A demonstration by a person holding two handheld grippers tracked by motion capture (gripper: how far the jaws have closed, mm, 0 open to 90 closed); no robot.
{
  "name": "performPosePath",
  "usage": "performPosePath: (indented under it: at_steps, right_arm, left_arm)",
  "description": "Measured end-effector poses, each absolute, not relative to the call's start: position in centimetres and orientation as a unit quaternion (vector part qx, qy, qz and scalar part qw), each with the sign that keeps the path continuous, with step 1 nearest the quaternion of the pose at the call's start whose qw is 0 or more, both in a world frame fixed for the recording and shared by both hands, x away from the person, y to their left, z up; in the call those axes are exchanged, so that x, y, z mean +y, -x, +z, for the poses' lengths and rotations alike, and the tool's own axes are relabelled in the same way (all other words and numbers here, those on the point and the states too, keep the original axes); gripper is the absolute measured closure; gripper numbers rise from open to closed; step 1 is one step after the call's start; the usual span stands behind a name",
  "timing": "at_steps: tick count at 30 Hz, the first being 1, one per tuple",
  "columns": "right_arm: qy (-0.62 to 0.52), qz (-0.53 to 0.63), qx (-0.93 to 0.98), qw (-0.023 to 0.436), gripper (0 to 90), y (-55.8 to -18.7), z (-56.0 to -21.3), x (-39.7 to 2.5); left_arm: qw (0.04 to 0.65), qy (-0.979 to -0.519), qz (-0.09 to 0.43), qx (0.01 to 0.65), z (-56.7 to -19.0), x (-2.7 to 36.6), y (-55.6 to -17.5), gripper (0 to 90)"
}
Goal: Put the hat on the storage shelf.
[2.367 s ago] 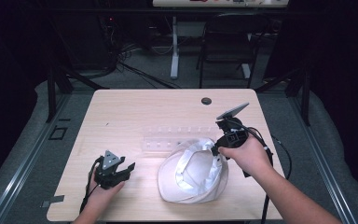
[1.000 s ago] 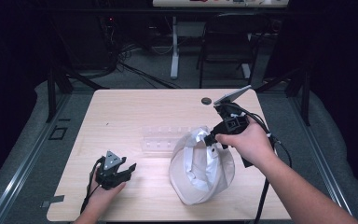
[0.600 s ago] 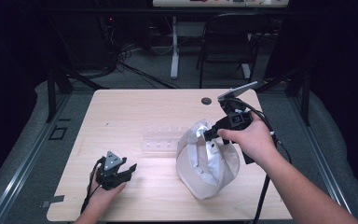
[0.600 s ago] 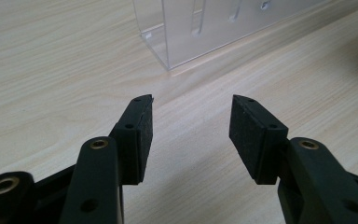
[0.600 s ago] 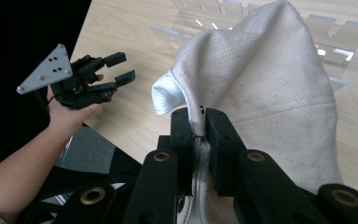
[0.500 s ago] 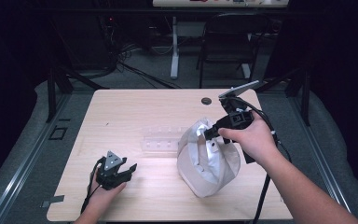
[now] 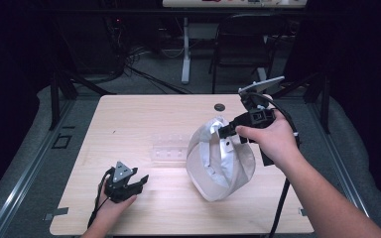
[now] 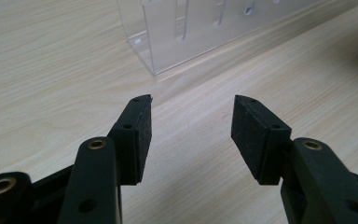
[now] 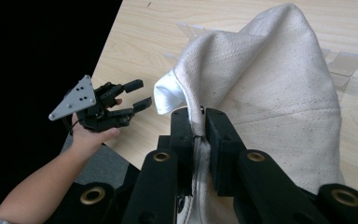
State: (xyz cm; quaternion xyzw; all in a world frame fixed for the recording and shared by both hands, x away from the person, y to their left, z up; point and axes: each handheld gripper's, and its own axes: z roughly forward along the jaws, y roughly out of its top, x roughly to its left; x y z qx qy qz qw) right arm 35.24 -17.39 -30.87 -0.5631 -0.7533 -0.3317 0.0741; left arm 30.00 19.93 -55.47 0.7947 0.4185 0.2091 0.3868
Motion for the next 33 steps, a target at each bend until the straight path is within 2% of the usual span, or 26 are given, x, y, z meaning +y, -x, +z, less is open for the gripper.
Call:
performPosePath:
  at_steps: [15,24,33]
  right_arm:
    - [0.572,-0.365,-0.730,0.081,81.8,-36.7,-29.5,-18.0]
    - [0.580,-0.379,-0.717,0.076,81.8,-37.9,-28.9,-18.1]
    - [0.586,-0.383,-0.710,0.071,81.8,-39.0,-28.6,-17.7]
  left_arm:
    - [0.416,-0.791,0.220,0.390,-54.3,18.0,-29.3,42.7]
    - [0.449,-0.792,0.187,0.368,-52.7,14.6,-29.3,44.0]
    - [0.464,-0.796,0.180,0.344,-51.1,11.7,-29.6,45.6]
